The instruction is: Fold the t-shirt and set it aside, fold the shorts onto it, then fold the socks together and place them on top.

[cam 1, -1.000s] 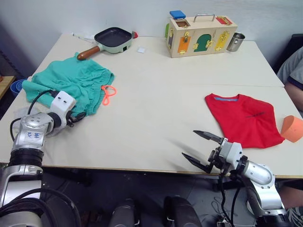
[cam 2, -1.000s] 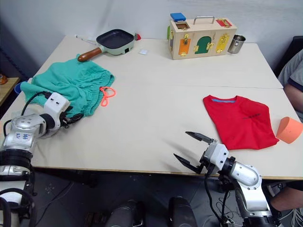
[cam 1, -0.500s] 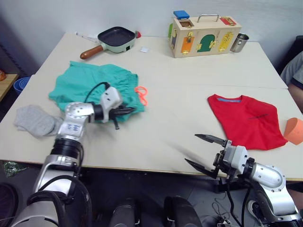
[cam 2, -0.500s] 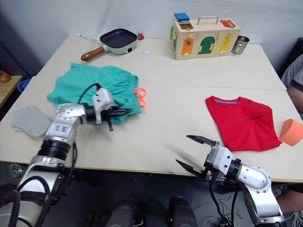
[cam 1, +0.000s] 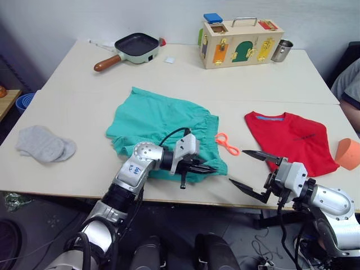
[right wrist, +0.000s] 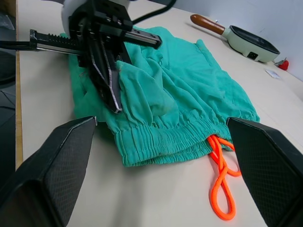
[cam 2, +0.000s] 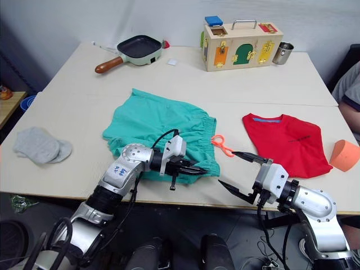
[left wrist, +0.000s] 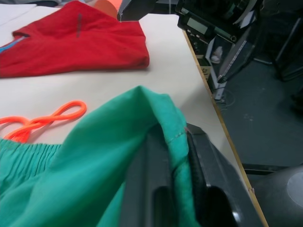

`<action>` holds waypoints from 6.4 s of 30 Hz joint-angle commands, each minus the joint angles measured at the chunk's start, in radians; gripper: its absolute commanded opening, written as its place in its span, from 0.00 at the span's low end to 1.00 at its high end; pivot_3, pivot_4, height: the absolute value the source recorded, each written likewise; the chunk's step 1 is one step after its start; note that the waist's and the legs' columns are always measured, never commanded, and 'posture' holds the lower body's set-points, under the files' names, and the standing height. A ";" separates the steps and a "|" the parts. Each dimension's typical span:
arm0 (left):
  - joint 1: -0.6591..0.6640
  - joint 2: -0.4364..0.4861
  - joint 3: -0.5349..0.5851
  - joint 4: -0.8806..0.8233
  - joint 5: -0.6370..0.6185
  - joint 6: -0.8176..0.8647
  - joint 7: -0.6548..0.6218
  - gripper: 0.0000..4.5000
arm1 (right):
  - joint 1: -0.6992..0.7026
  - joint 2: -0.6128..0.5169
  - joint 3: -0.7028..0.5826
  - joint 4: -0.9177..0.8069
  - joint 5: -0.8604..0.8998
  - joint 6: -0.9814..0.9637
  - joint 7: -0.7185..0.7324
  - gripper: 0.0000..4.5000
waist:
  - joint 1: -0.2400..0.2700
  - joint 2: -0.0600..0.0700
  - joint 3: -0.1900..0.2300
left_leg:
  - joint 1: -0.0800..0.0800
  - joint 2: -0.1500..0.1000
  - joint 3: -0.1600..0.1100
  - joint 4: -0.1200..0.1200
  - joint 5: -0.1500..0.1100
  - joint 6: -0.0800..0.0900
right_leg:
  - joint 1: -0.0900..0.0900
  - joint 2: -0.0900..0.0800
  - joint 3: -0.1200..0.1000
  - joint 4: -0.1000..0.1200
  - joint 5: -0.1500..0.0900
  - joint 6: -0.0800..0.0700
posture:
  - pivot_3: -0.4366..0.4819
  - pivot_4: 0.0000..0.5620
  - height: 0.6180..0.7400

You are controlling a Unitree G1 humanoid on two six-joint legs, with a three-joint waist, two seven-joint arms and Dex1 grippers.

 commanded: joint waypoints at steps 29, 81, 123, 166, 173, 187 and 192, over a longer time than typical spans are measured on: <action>0.268 0.546 0.293 0.246 0.205 -0.602 0.042 0.69 | -0.201 0.043 0.310 0.195 -0.366 -0.164 -0.031 0.86 | 0.001 0.001 0.000 | 0.000 -0.001 -0.006 -0.003 -0.003 -0.001 | 0.001 -0.003 -0.006 0.001 -0.002 -0.003 | 0.48 0.27 1.00; -0.610 0.314 0.291 0.949 0.036 -0.457 0.202 0.00 | -0.665 0.123 0.112 0.510 -0.003 0.410 -0.076 0.01 | 0.000 0.004 0.003 | -0.006 -0.002 -0.005 -0.001 -0.003 0.000 | 0.000 0.001 -0.009 -0.002 0.000 0.001 | 0.48 0.27 1.00; -0.207 0.365 0.171 0.834 0.300 -0.848 0.063 1.00 | -0.551 0.115 0.412 0.284 -0.448 0.163 -0.104 0.64 | 0.004 0.003 0.002 | -0.017 -0.002 -0.006 0.014 -0.004 0.005 | -0.007 -0.001 -0.010 0.006 0.003 0.005 | 0.48 0.27 1.00; 0.526 0.612 0.574 -0.331 -0.473 0.047 -0.154 0.63 | -0.298 -0.182 0.042 0.122 0.428 0.405 0.288 0.81 | -0.022 0.006 0.003 | -0.013 0.000 -0.010 0.011 -0.006 0.003 | -0.004 -0.004 -0.008 -0.001 0.001 0.003 | 0.48 0.27 1.00; 0.327 0.487 0.467 -0.343 -0.468 0.110 0.020 0.44 | -0.400 0.004 0.173 0.054 0.215 0.473 -0.033 0.53 | -0.017 0.010 0.000 | -0.010 -0.001 -0.011 0.009 -0.007 0.002 | -0.001 -0.005 -0.008 -0.001 0.001 0.002 | 0.48 0.27 1.00; 0.169 0.126 0.156 0.067 0.039 -0.099 0.389 0.00 | -0.375 0.312 0.364 0.260 -0.302 0.205 -0.404 0.00 | 0.001 0.009 0.000 | -0.016 -0.001 -0.005 0.012 -0.006 0.004 | -0.006 0.001 -0.006 0.001 0.002 0.004 | 0.48 0.27 1.00; 0.209 0.125 0.152 0.091 0.067 -0.064 0.413 0.00 | -0.360 0.296 0.286 0.336 -0.323 0.146 -0.453 0.00 | 0.000 0.009 -0.001 | -0.013 -0.001 -0.005 0.012 -0.005 0.005 | -0.004 0.000 -0.006 -0.001 0.002 0.005 | 0.48 0.27 1.00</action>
